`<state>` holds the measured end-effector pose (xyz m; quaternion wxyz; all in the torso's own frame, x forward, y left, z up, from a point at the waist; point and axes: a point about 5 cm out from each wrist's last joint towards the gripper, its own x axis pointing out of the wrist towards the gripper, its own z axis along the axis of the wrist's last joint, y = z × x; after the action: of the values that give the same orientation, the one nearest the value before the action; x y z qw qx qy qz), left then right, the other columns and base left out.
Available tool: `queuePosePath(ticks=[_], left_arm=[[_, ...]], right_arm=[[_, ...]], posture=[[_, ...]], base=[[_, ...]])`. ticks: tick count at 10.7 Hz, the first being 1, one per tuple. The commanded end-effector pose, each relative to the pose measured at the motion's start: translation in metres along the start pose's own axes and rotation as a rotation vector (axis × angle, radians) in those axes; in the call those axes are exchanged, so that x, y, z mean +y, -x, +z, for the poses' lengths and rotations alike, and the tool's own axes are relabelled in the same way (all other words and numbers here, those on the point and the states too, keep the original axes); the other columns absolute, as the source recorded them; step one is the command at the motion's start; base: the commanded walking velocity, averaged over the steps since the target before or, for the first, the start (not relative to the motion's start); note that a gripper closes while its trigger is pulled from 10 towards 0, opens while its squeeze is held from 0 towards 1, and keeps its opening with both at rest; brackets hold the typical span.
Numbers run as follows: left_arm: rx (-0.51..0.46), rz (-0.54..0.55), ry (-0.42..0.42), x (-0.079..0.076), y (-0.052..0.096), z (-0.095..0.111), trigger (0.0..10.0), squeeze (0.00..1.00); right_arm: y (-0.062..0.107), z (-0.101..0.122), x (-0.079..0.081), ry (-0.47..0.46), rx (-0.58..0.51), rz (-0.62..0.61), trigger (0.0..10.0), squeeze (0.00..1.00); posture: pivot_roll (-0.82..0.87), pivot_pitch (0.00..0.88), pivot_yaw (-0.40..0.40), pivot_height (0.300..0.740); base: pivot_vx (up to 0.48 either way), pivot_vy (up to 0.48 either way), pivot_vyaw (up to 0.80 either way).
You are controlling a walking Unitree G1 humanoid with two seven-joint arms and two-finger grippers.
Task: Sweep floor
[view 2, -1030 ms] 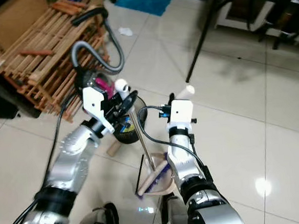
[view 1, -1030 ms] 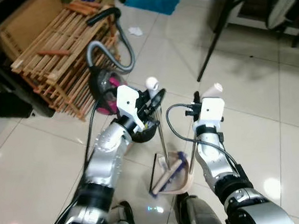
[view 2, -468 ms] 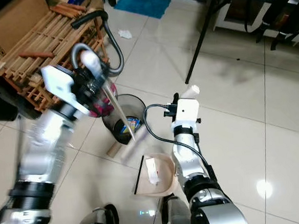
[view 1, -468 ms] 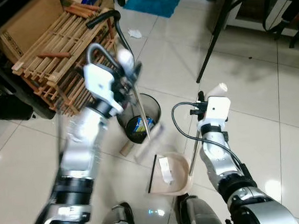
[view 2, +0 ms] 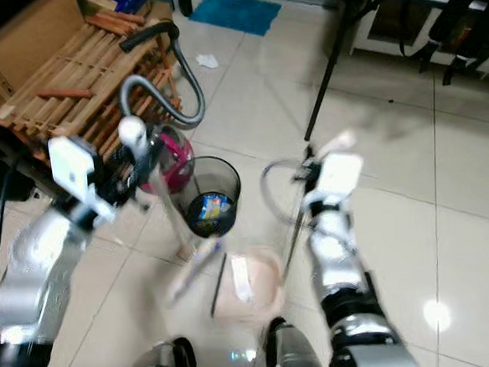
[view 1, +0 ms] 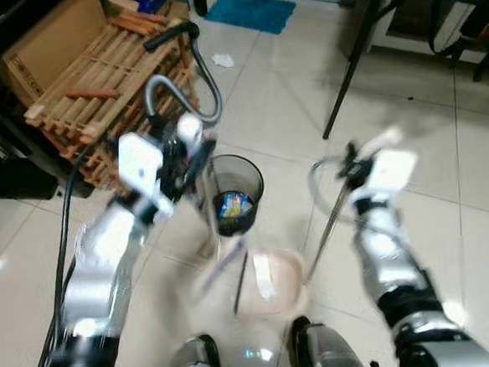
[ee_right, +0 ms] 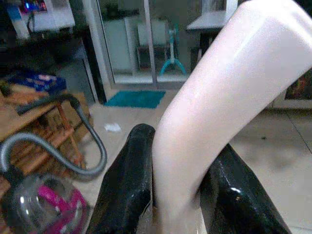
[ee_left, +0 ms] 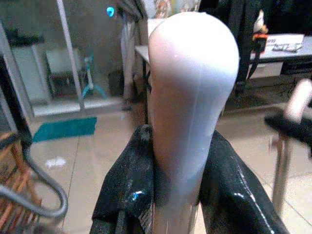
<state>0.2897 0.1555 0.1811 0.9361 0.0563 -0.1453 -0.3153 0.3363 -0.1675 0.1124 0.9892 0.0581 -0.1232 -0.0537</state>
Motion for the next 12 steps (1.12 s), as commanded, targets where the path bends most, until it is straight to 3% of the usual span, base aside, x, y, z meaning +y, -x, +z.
queuePosePath(ticks=[1,4,6,7,10,11,12], left_arm=[[-0.032,-0.030,-0.009,-0.006,0.002,0.008,10.0,0.00],[0.031,-0.022,-0.004,-0.014,0.012,-0.003,10.0,0.00],[0.040,-0.015,0.000,-0.016,0.011,-0.005,10.0,0.00],[0.047,0.003,0.011,-0.017,0.012,-0.008,10.0,0.00],[0.065,0.045,0.016,-0.015,0.014,-0.012,10.0,0.00],[0.077,0.096,0.006,-0.010,0.015,-0.015,10.0,0.00],[0.085,0.114,-0.004,-0.008,0.016,-0.016,10.0,0.00]], right_arm=[[-0.014,0.021,-0.007,-0.027,-0.056,-0.003,10.0,0.00],[-0.046,0.075,-0.033,0.053,-0.145,0.019,10.0,0.00],[-0.059,0.101,-0.046,0.069,-0.203,-0.045,10.0,0.00],[-0.071,0.129,-0.048,0.105,-0.280,-0.071,10.0,0.00],[-0.082,0.164,-0.049,0.098,-0.396,-0.151,10.0,0.00],[-0.080,0.182,-0.038,0.054,-0.520,-0.140,10.0,0.00],[-0.079,0.187,-0.031,0.041,-0.564,-0.119,10.0,0.00]], posture=[[-0.01,0.120,0.014,0.740],[-0.03,0.086,0.024,0.740],[-0.02,0.078,0.024,0.740],[-0.02,0.077,0.026,0.740],[-0.02,0.074,0.024,0.740],[-0.01,0.072,0.025,0.740],[-0.01,0.070,0.026,0.740]], base=[[0.000,0.000,0.00],[0.000,0.000,0.00],[0.000,0.000,0.00],[0.000,0.000,0.00],[0.000,0.000,0.00],[0.000,0.000,0.00],[0.000,0.000,0.00]])
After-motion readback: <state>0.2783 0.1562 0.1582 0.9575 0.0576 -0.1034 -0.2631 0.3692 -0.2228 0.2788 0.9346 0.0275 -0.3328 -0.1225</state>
